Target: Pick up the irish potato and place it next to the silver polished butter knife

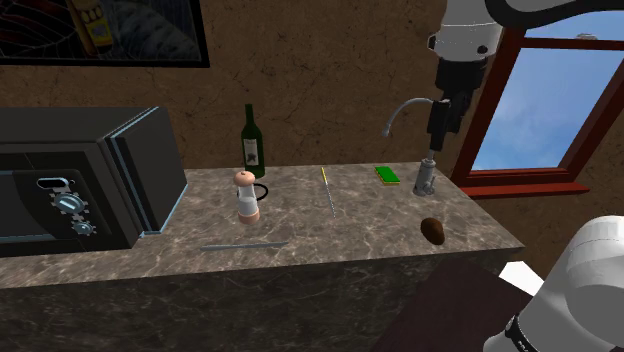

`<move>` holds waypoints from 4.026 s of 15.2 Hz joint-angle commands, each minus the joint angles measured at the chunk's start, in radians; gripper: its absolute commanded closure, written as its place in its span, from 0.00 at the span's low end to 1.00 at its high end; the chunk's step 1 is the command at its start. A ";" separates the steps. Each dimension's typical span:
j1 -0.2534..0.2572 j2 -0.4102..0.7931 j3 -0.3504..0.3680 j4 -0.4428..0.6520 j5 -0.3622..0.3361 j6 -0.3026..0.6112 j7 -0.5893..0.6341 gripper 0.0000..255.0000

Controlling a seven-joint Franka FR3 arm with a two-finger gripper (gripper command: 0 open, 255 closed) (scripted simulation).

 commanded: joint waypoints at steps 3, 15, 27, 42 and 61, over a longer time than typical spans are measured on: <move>-0.020 0.011 -0.007 -0.053 -0.010 0.057 0.031 0.00; -0.157 0.171 -0.056 -0.294 -0.085 0.417 0.222 0.00; -0.318 0.502 -0.123 -0.384 -0.206 0.799 0.443 0.00; -0.377 0.700 -0.159 -0.405 -0.299 1.009 0.537 0.00; -0.371 0.625 -0.156 -0.399 -0.267 0.931 0.503 1.00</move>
